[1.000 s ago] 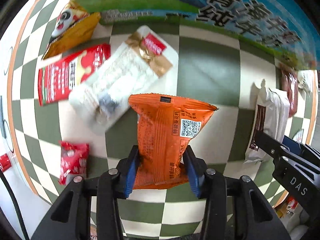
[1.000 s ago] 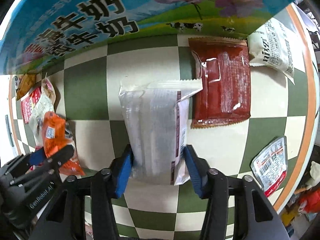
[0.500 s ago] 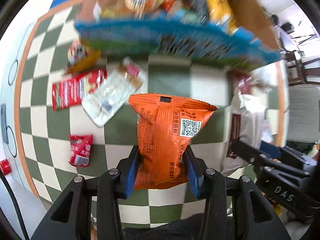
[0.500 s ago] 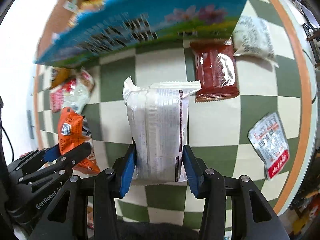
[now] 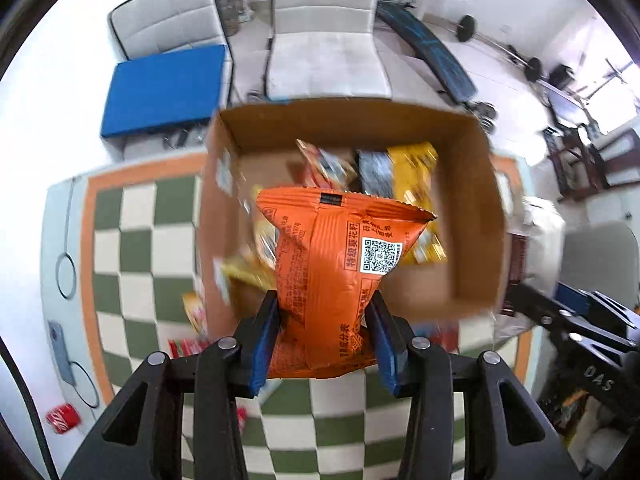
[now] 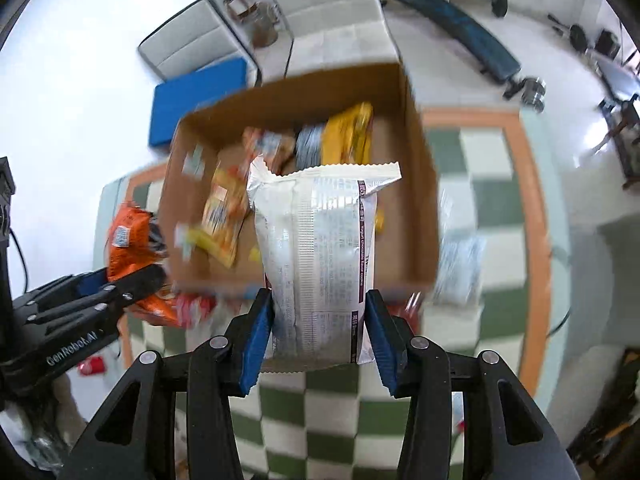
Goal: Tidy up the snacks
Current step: 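Carry both packets into the box and open both tools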
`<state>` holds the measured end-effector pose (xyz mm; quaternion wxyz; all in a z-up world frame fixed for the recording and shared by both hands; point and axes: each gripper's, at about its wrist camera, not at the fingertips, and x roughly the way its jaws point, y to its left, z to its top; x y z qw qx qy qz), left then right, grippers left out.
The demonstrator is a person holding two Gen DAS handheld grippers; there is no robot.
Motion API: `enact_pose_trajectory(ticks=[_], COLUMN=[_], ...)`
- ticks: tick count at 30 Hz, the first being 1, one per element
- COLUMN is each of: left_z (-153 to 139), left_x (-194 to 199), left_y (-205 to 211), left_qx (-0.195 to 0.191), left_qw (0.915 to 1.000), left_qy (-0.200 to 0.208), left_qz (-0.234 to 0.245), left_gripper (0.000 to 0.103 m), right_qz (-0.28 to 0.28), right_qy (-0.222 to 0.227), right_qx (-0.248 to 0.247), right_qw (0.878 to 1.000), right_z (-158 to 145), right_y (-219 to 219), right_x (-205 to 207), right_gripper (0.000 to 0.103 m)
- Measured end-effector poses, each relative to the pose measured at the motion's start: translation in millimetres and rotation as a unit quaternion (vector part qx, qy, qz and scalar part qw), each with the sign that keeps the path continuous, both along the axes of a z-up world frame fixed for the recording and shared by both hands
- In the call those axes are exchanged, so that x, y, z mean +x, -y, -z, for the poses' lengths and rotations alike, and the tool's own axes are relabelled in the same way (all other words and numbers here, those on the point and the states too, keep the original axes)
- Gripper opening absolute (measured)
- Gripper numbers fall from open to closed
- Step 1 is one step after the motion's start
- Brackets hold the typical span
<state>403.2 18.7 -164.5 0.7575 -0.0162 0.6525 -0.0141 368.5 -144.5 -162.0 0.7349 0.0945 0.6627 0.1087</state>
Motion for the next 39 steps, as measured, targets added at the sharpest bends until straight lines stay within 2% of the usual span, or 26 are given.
enact_pose_trajectory(ticks=[4,10,19,23,24,25,26,27,28,31,34,39], left_z=[16.1,52.5,90.6,99.5,100.4,100.1,100.3,100.3,98.7,93.5,87.0,70.7], left_x=[49.6,104.1,132.2,135.0,135.9,136.6,137.3,138.1,138.5,138.1,136.0,123.7], left_y=[-10.0,-28.4,-39.7,-39.9,-39.3,-38.9,-38.7,-38.8,-38.7,-37.5,-35.9,-32.5], left_qx=[0.014,0.044,0.075,0.06,0.053,0.051,0.05,0.048,0.042,0.036,0.032,0.006], left_qw=[0.9994,0.9955,0.9893,0.9883,0.9889,0.9891,0.9893,0.9894,0.99,0.991,0.992,0.9939], left_qy=[-0.033,-0.083,-0.125,-0.139,-0.138,-0.137,-0.136,-0.135,-0.133,-0.127,-0.12,-0.109], left_qz=[-0.003,-0.011,-0.012,-0.018,-0.02,-0.02,-0.02,-0.021,-0.023,-0.023,-0.022,-0.014], left_gripper=[0.04,0.04,0.042,0.042,0.044,0.052,0.057,0.074,0.086,0.087,0.087,0.087], right_qz=[0.005,0.008,0.001,-0.003,-0.004,-0.003,-0.006,-0.008,-0.008,-0.01,-0.007,-0.003], right_qy=[-0.005,-0.037,-0.057,-0.065,-0.073,-0.08,-0.084,-0.085,-0.082,-0.077,-0.077,-0.08], right_qx=[-0.026,-0.055,-0.087,-0.092,-0.092,-0.092,-0.093,-0.096,-0.097,-0.097,-0.09,-0.07], right_qw=[1.0,0.998,0.995,0.994,0.993,0.993,0.992,0.992,0.992,0.992,0.993,0.994], right_z=[7.7,49.7,88.4,97.4,100.5,102.5,104.5,104.8,103.7,100.7,96.7,89.7], right_y=[2.3,0.2,-2.3,-3.8,-4.4,-5.4,-6.9,-8.4,-9.6,-13.0,-15.4,-20.3], right_x=[61.9,124.5,152.4,156.6,157.5,157.6,157.6,157.3,157.2,156.3,154.8,147.5], right_gripper=[0.049,0.049,0.049,0.05,0.051,0.053,0.06,0.074,0.079,0.082,0.091,0.094])
